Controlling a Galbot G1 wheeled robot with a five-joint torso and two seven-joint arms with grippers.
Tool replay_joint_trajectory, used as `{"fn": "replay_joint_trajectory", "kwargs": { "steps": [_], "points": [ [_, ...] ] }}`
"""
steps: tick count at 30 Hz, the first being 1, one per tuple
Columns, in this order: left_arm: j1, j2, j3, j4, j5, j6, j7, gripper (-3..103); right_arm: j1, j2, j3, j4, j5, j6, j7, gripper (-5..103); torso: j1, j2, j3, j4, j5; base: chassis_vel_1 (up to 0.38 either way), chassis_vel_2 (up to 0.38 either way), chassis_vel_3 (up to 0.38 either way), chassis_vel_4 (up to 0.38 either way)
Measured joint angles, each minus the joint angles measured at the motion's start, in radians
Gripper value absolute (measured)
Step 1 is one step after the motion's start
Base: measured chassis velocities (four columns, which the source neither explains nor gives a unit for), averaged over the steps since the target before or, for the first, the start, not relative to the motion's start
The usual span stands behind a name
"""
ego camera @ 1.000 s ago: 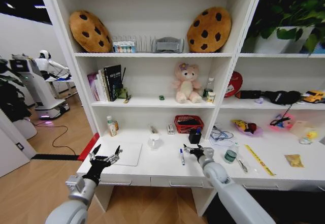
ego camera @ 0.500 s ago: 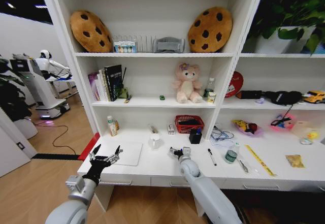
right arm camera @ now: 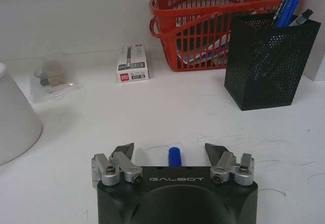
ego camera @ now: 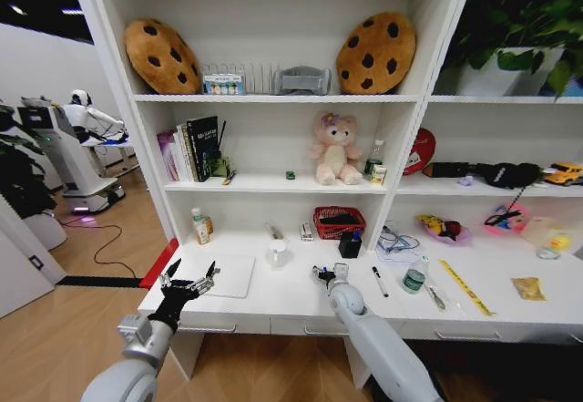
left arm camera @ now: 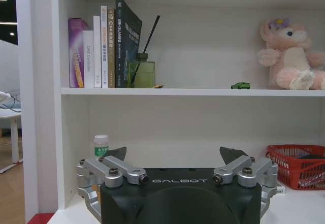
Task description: Organize the objects on the table.
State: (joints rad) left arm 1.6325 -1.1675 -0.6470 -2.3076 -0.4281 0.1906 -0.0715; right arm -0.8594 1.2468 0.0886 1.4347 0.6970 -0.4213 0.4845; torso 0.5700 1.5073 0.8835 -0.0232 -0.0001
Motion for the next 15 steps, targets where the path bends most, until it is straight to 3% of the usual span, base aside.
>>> {"fn": "replay_joint_trajectory", "kwargs": {
  "steps": [11, 15],
  "points": [
    [0.0, 0.0, 0.0, 0.0, 0.0, 0.0, 0.0, 100, -0.001, 0.012, -0.003, -0.01, -0.009, 0.001, 0.004, 76, 0.0, 0.0, 0.0, -0.0001, -0.0002, 0.0, 0.0, 0.0, 0.0],
    [0.0, 0.0, 0.0, 0.0, 0.0, 0.0, 0.0, 100, -0.008, 0.009, -0.007, 0.006, -0.002, -0.011, 0.029, 68, 0.0, 0.0, 0.0, 0.0001, 0.0001, 0.0, 0.0, 0.0, 0.0]
  ]
}}
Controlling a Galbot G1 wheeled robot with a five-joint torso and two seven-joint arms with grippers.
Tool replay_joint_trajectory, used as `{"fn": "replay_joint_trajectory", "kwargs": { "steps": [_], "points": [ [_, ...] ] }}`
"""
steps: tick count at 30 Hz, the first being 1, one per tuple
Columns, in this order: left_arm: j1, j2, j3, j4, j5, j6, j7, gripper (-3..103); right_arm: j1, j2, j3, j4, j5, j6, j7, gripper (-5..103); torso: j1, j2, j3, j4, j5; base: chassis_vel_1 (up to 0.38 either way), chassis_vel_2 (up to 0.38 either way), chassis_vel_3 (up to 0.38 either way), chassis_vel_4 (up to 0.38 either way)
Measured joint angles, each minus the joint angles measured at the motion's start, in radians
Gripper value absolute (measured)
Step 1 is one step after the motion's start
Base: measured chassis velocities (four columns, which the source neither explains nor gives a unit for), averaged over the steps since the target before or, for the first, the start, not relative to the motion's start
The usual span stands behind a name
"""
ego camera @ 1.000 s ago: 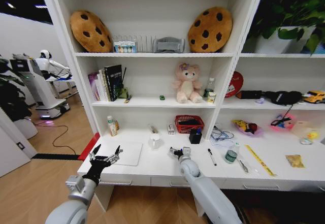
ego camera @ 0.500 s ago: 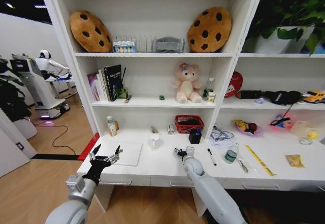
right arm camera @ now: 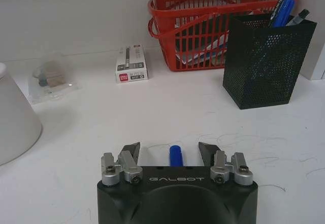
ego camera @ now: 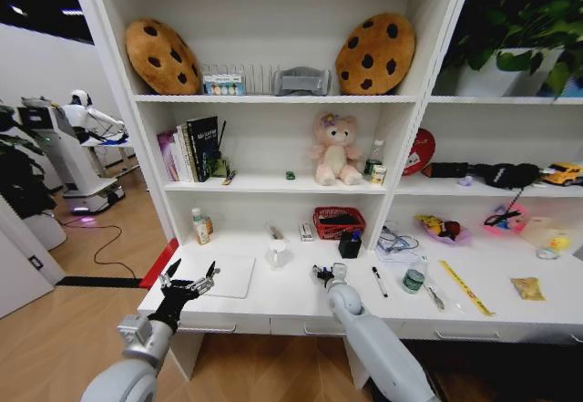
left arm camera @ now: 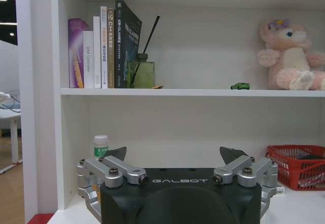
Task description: Organize the objects on the table.
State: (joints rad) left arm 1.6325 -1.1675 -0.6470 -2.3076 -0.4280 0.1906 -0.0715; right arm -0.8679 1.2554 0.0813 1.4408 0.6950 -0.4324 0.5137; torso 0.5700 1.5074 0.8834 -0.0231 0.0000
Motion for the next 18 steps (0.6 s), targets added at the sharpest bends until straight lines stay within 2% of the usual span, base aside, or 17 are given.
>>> {"fn": "replay_joint_trajectory", "kwargs": {
  "steps": [12, 16, 18],
  "points": [
    [0.0, 0.0, 0.0, 0.0, 0.0, 0.0, 0.0, 100, -0.027, -0.01, 0.011, 0.025, 0.007, -0.014, 0.024, 67, 0.0, 0.0, 0.0, 0.0001, -0.0001, 0.0, 0.0, 0.0, 0.0],
    [0.0, 0.0, 0.0, 0.0, 0.0, 0.0, 0.0, 100, -0.031, -0.013, 0.018, 0.024, 0.008, -0.015, 0.025, 61, 0.0, 0.0, 0.0, -0.0003, -0.0002, 0.0, 0.0, 0.0, 0.0],
    [0.0, 0.0, 0.0, 0.0, 0.0, 0.0, 0.0, 100, -0.031, -0.013, 0.019, 0.021, 0.01, -0.016, 0.027, 52, 0.0, 0.0, 0.0, -0.0006, -0.0004, 0.0, 0.0, 0.0, 0.0]
  ]
}}
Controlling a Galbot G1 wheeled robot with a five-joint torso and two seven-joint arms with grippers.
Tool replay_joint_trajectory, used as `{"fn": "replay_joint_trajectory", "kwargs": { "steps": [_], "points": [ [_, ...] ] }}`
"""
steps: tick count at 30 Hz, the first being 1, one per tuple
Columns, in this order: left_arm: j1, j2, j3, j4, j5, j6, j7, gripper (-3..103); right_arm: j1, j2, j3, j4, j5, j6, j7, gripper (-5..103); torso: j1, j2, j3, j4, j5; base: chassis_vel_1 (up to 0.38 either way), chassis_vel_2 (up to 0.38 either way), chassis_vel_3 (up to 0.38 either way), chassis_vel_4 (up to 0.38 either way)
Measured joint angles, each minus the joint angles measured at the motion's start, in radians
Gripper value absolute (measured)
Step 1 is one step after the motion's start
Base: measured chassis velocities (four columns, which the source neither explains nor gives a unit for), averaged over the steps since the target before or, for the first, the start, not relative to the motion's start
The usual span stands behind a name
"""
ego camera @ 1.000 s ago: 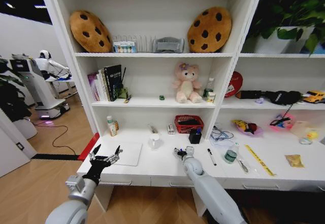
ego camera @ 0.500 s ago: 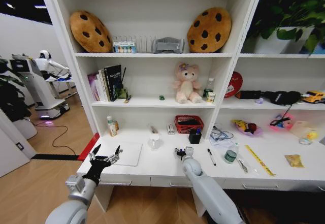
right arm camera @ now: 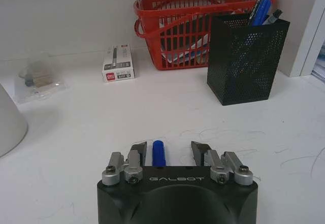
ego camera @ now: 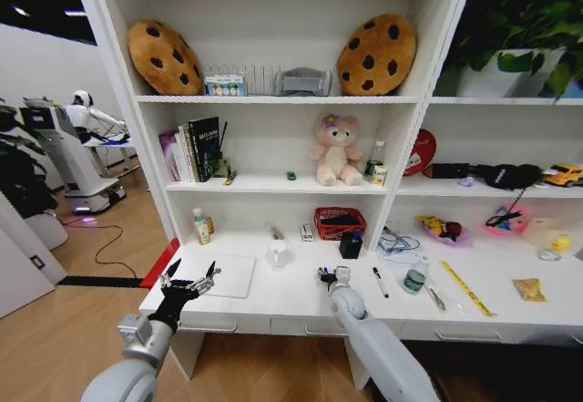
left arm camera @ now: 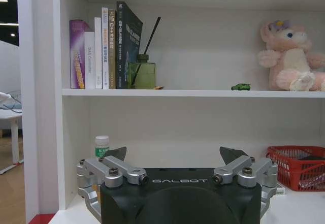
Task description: Organize the objects on the table.
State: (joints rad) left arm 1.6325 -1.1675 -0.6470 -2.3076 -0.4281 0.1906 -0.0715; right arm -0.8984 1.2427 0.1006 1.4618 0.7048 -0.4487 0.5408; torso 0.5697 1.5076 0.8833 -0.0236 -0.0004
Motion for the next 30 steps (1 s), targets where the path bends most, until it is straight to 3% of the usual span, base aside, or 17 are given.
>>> {"fn": "replay_joint_trajectory", "kwargs": {
  "steps": [1, 4, 6, 8, 13, 22, 25, 27, 30],
  "points": [
    [0.0, 0.0, 0.0, 0.0, 0.0, 0.0, 0.0, 100, 0.0, 0.0, 0.0, 0.0, 0.0, 0.0, 0.0, 52, 0.0, 0.0, 0.0, 0.0, 0.0, 0.0, 0.0, 0.0, 0.0],
    [0.0, 0.0, 0.0, 0.0, 0.0, 0.0, 0.0, 100, 0.0, 0.0, 0.0, -0.004, 0.0, -0.003, 0.002, 36, 0.0, 0.0, 0.0, -0.0002, -0.0002, 0.0, 0.0, 0.0, 0.0],
    [0.0, 0.0, 0.0, 0.0, 0.0, 0.0, 0.0, 100, 0.0, 0.001, 0.0, -0.005, 0.0, -0.003, 0.003, 36, 0.0, 0.0, 0.0, -0.0002, -0.0002, 0.0, 0.0, 0.0, 0.0],
    [0.0, 0.0, 0.0, 0.0, 0.0, 0.0, 0.0, 100, 0.0, 0.002, 0.0, -0.007, 0.001, -0.003, 0.002, 20, 0.0, 0.0, 0.0, 0.0002, 0.0001, 0.0, 0.0, 0.0, 0.0],
    [0.0, 0.0, 0.0, 0.0, 0.0, 0.0, 0.0, 100, -0.001, 0.002, -0.001, -0.008, 0.002, -0.005, 0.001, 10, 0.0, 0.0, 0.0, 0.0005, 0.0002, 0.0, 0.0, 0.0, 0.0],
    [0.0, 0.0, 0.0, 0.0, 0.0, 0.0, 0.0, 100, -0.011, -0.011, -0.003, 0.017, -0.017, -0.006, -0.006, 10, 0.0, -0.001, 0.001, 0.0008, 0.0009, 0.0, 0.0, 0.0, 0.0],
    [0.0, 0.0, 0.0, 0.0, 0.0, 0.0, 0.0, 100, -0.025, -0.027, 0.002, 0.054, -0.076, 0.016, -0.035, 10, 0.001, -0.001, 0.001, 0.0005, 0.0021, 0.0, 0.0, 0.0, 0.0],
    [0.0, 0.0, 0.0, 0.0, 0.0, 0.0, 0.0, 100, -0.028, -0.063, 0.025, 0.132, -0.139, 0.06, -0.075, 10, 0.001, -0.001, 0.001, 0.0004, 0.0007, 0.0, 0.0, 0.0, 0.0],
    [0.0, 0.0, 0.0, 0.0, 0.0, 0.0, 0.0, 100, -0.028, -0.073, 0.033, 0.152, -0.151, 0.076, -0.091, 10, 0.001, -0.001, 0.001, 0.0004, 0.001, 0.0, 0.0, 0.0, 0.0]
  ]
}}
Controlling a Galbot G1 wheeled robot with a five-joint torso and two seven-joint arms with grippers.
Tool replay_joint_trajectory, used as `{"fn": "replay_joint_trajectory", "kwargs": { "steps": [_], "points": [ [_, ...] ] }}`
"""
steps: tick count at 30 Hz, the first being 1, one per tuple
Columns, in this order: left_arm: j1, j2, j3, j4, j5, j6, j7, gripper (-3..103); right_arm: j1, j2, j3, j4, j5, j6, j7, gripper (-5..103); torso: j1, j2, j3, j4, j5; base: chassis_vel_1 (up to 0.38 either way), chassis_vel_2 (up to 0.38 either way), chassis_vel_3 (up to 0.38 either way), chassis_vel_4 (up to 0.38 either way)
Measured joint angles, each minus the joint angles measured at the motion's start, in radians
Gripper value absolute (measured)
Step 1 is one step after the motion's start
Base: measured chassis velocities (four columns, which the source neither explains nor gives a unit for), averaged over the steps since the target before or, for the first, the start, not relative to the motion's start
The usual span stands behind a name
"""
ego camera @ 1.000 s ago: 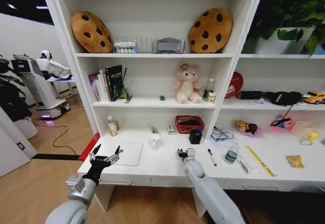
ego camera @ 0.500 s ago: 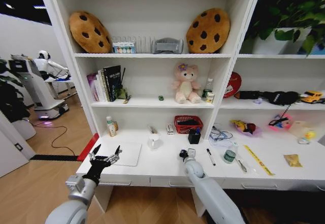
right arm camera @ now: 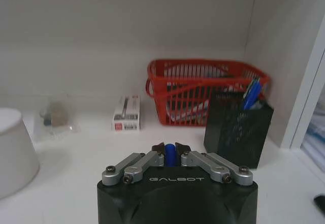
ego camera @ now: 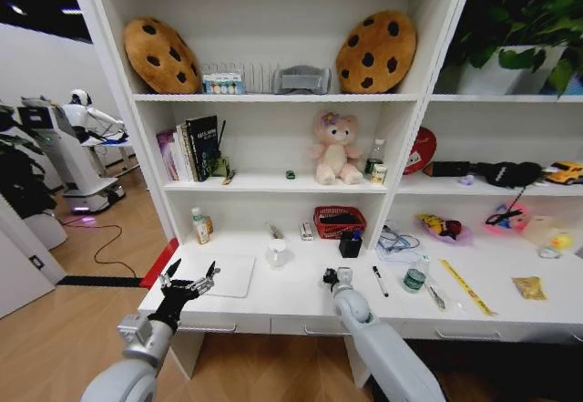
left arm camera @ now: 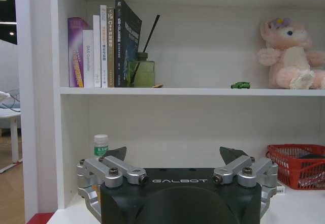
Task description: Organize the objects on the table.
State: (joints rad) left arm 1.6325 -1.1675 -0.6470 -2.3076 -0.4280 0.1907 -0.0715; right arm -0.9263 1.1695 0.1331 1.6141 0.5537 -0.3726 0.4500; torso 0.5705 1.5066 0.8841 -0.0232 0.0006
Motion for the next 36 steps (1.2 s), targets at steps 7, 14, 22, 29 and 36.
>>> {"fn": "replay_joint_trajectory", "kwargs": {
  "steps": [7, 14, 22, 29, 36],
  "points": [
    [0.0, 0.0, 0.0, 0.0, 0.0, 0.0, 0.0, 100, 0.063, -0.044, 0.08, 0.002, -0.159, 0.138, -0.162, 9, 0.0, 0.001, 0.0, 0.0, -0.0003, 0.0, 0.0, 0.0, 0.0],
    [0.0, 0.0, 0.0, 0.0, 0.0, 0.0, 0.0, 100, 0.252, -0.013, 0.106, -0.237, -0.224, 0.333, -0.337, 9, 0.0, 0.001, 0.0, 0.0002, -0.0006, 0.0, 0.0, 0.0, 0.0],
    [0.0, 0.0, 0.0, 0.0, 0.0, 0.0, 0.0, 100, 0.31, 0.043, 0.138, -0.432, -0.414, 0.606, -0.484, 9, 0.0, 0.001, -0.001, 0.0, -0.0006, 0.0, 0.0, 0.0, 0.0],
    [0.0, 0.0, 0.0, 0.0, 0.0, 0.0, 0.0, 100, 0.338, 0.104, 0.264, -0.67, -0.503, 0.868, -0.578, 9, 0.0, 0.001, -0.001, -0.0001, -0.0007, 0.0, 0.0, 0.0, 0.0],
    [0.0, 0.0, 0.0, 0.0, 0.0, 0.0, 0.0, 100, 0.381, 0.128, 0.297, -0.756, -0.506, 0.907, -0.607, 9, 0.0, 0.001, -0.001, 0.0001, -0.0006, 0.0, 0.0, 0.0, 0.0]
  ]
}}
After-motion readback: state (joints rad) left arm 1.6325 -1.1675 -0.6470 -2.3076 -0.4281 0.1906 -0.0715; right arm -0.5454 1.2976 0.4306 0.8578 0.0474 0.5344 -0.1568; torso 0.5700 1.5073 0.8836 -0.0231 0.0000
